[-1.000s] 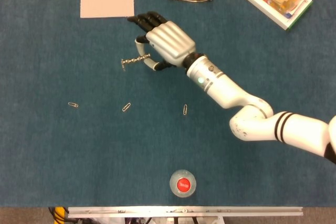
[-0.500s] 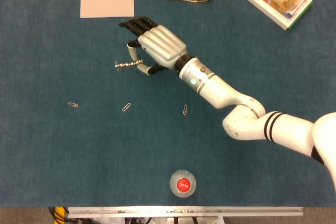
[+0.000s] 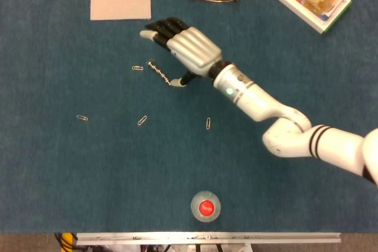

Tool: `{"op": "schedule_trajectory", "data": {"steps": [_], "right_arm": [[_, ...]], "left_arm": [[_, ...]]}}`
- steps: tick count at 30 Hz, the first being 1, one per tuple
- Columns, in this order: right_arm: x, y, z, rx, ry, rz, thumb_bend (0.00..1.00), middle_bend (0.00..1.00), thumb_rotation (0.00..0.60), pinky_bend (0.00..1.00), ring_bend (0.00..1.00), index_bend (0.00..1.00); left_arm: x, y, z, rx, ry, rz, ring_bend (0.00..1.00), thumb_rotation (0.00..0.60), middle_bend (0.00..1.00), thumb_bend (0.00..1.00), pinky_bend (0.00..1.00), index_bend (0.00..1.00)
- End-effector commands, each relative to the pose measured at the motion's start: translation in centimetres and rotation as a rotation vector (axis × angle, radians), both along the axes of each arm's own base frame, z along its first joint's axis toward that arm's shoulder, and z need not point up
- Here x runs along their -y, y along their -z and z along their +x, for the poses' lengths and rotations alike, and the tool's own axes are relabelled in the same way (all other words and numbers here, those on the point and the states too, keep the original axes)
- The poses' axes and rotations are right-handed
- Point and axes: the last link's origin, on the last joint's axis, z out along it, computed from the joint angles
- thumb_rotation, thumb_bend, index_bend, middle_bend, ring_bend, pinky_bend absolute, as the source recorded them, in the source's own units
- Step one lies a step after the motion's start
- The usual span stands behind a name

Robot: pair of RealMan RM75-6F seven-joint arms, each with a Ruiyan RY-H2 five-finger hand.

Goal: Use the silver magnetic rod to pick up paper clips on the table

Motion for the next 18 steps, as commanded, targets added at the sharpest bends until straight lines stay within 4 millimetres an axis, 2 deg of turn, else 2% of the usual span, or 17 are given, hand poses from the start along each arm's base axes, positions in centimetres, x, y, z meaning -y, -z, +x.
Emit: {"op": "schedule_trajectory", "data": {"steps": [1, 5, 10, 14, 18], "right_arm": [[-0.1, -1.4, -2.3, -0.027, 0.012, -0.042, 0.00, 0.08, 0.600, 0.06, 0.00, 0.04], [-0.4, -3.4, -5.2, -0.047, 0.049, -0.090, 0.00, 0.08, 0.600, 0.06, 0.00, 0.04], [-0.7, -6.8, -8.5, -0.079, 0.097, -0.166, 0.00, 0.08, 0.600, 0.06, 0.00, 0.07], [-1.2, -9.9, -10.4, -0.102, 0.133, -0.234, 0.00, 0.08, 0.600, 0.06, 0.00, 0.10], [-1.8, -12.8, -12.1, -0.127, 0.168, -0.302, 0.00, 0.08, 0.600, 0.06, 0.00, 0.13]], "left_arm": [[-0.3, 0.0, 0.3, -0.001, 0.013, 0.000, 0.29, 0.600, 0.43, 0.36, 0.42, 0.43], [-1.4, 0.3, 1.2, 0.051, 0.052, 0.003, 0.29, 0.600, 0.42, 0.36, 0.42, 0.38], [-3.5, 0.8, 2.8, 0.246, 0.098, -0.046, 0.26, 0.600, 0.30, 0.36, 0.42, 0.32], [-5.6, 1.5, 4.3, 0.253, 0.190, -0.087, 0.19, 0.600, 0.20, 0.36, 0.41, 0.29], [-7.4, 2.5, 6.2, 0.277, 0.264, -0.130, 0.15, 0.600, 0.15, 0.36, 0.37, 0.29]]}}
